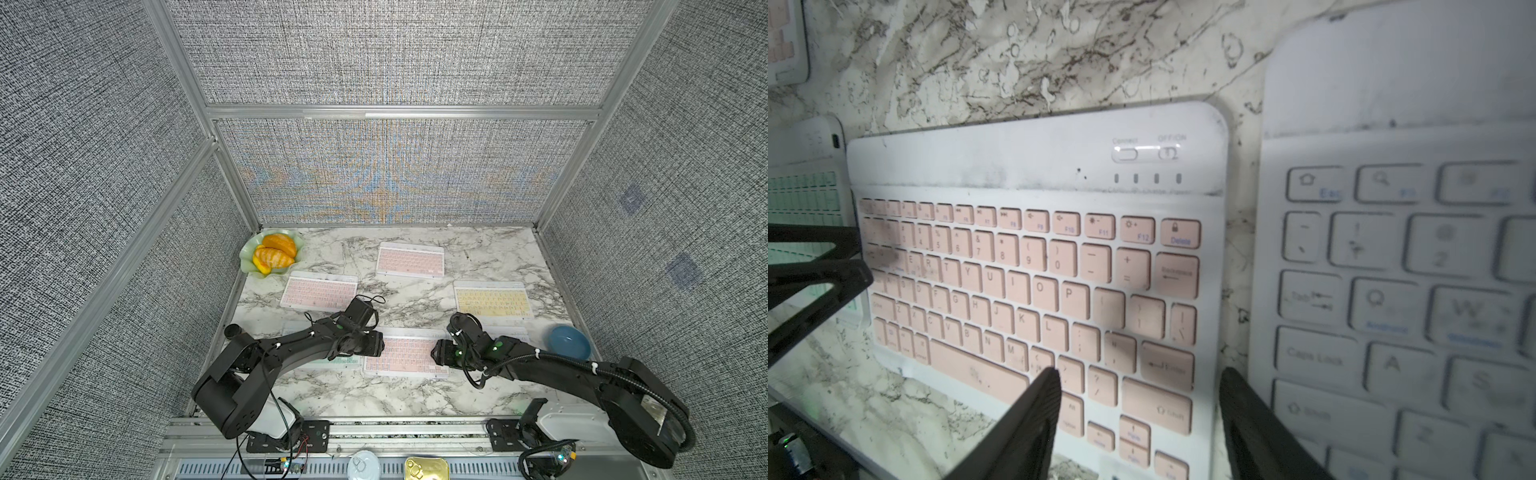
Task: Stack the numeric keypads
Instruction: Pick up the numeric keypad from the center of the board.
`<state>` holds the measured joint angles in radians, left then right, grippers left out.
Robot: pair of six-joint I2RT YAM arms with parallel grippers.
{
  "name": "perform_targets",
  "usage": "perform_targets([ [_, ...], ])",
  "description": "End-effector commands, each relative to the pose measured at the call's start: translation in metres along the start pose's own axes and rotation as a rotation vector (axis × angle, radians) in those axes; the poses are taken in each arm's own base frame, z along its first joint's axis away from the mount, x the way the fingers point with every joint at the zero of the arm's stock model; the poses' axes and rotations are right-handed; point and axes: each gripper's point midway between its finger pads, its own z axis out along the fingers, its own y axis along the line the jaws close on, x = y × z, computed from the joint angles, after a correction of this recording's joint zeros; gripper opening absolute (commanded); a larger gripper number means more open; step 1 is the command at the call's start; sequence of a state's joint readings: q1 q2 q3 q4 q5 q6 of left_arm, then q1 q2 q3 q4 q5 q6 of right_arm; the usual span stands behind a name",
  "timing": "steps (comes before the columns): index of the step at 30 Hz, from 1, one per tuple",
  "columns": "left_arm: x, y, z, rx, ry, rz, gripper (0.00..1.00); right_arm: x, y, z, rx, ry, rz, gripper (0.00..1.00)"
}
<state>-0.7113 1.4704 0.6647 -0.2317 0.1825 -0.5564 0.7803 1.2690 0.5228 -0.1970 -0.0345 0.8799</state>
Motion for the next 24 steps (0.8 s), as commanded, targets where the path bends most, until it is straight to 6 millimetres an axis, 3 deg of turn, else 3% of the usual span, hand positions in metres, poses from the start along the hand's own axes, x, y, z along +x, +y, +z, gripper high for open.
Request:
perform_targets([
  [1,0.009,0.002,0.002,-0.007,0.034,0.001,0.65,-0.003,0.003,0.001,-0.004,-0.008,0.045,0.65],
  [19,0.023,0.003,0.0,-0.006,0.085,0.024,0.65,-0.002,-0.007,0.008,0.071,0.011,0.038,0.66],
  [24,0.024,0.0,0.002,0.004,0.105,0.03,0.65,-0.004,0.005,0.01,0.017,0.01,0.048,0.67],
])
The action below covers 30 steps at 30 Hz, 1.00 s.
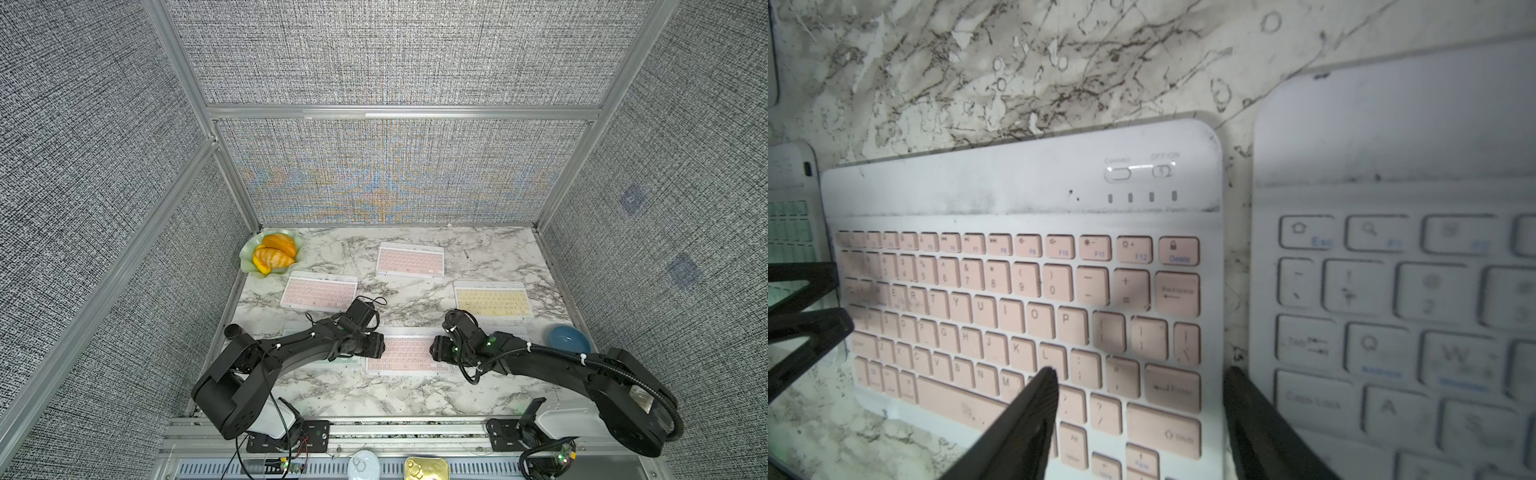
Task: Stack the numeric keypads
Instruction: Pick up the numeric keypad from the center of the board.
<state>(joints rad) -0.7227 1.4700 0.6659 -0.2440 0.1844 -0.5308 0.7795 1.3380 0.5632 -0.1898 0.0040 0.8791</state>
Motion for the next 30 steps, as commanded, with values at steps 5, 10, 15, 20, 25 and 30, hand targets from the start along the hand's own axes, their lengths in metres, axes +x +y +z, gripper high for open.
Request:
perform_targets([
  [5,0.021,0.005,0.002,-0.018,0.105,-0.008,0.65,0.002,0.002,0.0,0.003,0.019,0.041,0.67],
  [10,0.022,0.005,0.0,-0.028,0.118,0.005,0.65,0.002,-0.008,0.0,0.066,0.019,0.02,0.67],
  [15,0.021,0.01,-0.004,-0.063,0.124,0.022,0.65,0.0,-0.01,0.0,0.084,0.01,0.011,0.67],
  [20,0.022,0.008,-0.006,-0.053,0.129,0.024,0.65,0.001,-0.01,0.004,0.086,0.017,0.012,0.67],
  [25,0.022,0.001,-0.005,-0.013,0.134,0.026,0.65,0.002,-0.003,0.007,0.05,0.027,0.02,0.67],
  [30,0.022,-0.01,-0.001,0.055,0.126,0.015,0.65,0.0,0.021,0.005,-0.088,0.024,0.034,0.67],
])
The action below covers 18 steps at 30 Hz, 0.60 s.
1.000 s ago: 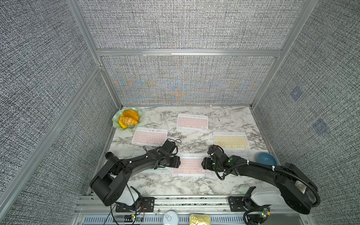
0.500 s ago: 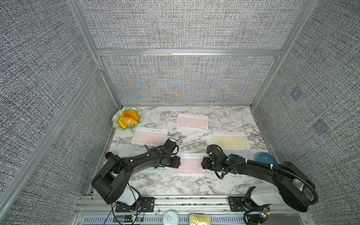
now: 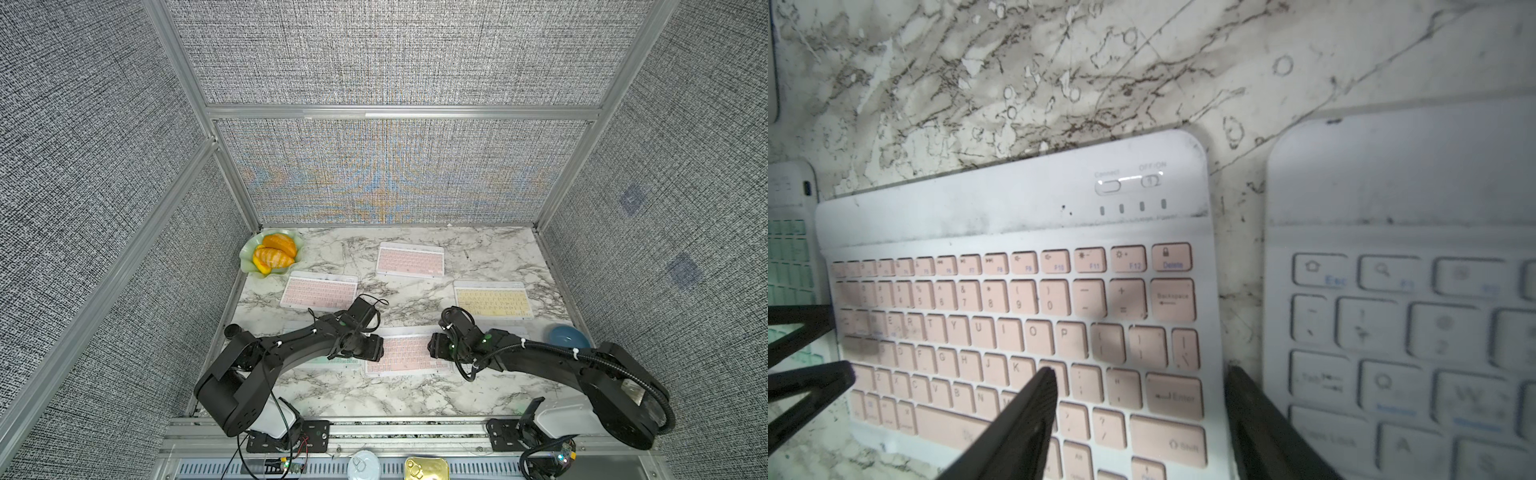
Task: Stack the numeric keypads
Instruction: Pick up the numeric keypad from the center of the board.
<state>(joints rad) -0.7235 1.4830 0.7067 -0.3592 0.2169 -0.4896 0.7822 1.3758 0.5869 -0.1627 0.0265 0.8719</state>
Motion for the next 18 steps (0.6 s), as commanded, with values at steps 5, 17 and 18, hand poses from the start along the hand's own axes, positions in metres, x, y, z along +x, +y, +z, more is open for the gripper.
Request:
perform_targets([
  [5,0.007,-0.017,0.009,0.119,0.034,-0.011,0.65,0.002,0.042,-0.009,-0.245,0.043,0.047,0.67],
  [17,0.011,-0.019,0.015,0.144,0.045,-0.016,0.65,-0.011,0.069,-0.035,-0.553,0.024,0.121,0.69],
  [18,0.011,-0.019,0.016,0.146,0.045,-0.015,0.65,-0.011,0.07,-0.038,-0.566,0.026,0.119,0.69],
])
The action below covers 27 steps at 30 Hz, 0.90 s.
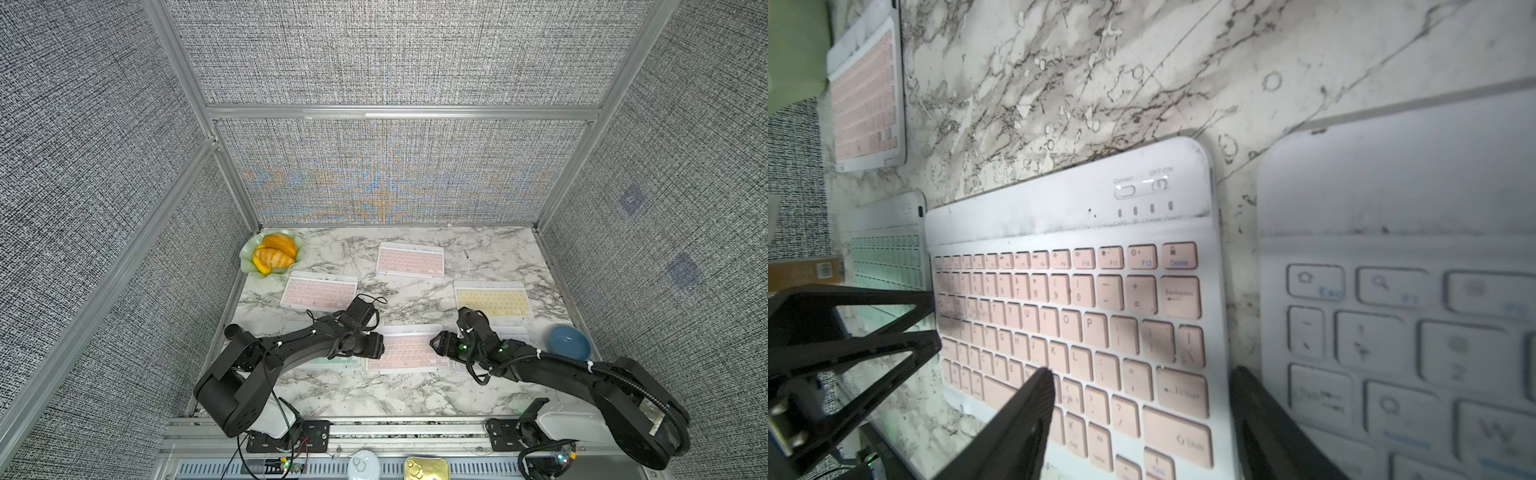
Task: Stack the numeric keypads
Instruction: Pick up the numeric keypad from the center of the board.
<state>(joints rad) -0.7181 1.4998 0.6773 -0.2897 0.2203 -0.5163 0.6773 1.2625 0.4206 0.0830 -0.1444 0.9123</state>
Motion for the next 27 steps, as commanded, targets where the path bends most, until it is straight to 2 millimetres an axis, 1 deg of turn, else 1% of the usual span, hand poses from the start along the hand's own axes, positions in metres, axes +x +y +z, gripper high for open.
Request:
perform_targets([
  [1,0.014,-0.02,0.008,0.132,0.069,0.008,0.65,0.003,0.073,-0.016,-0.35,0.081,0.021,0.69],
  [5,0.015,-0.02,0.009,0.136,0.063,0.01,0.65,0.005,0.075,-0.022,-0.394,0.087,0.025,0.69],
  [9,0.016,-0.019,0.011,0.134,0.065,0.009,0.65,0.006,0.073,-0.025,-0.425,0.092,0.083,0.7],
  [19,0.017,-0.019,0.013,0.135,0.071,0.012,0.65,0.002,0.078,-0.033,-0.474,0.085,0.104,0.7],
  [27,0.021,-0.017,0.014,0.137,0.081,0.007,0.65,-0.005,0.082,-0.045,-0.508,0.047,0.127,0.7],
])
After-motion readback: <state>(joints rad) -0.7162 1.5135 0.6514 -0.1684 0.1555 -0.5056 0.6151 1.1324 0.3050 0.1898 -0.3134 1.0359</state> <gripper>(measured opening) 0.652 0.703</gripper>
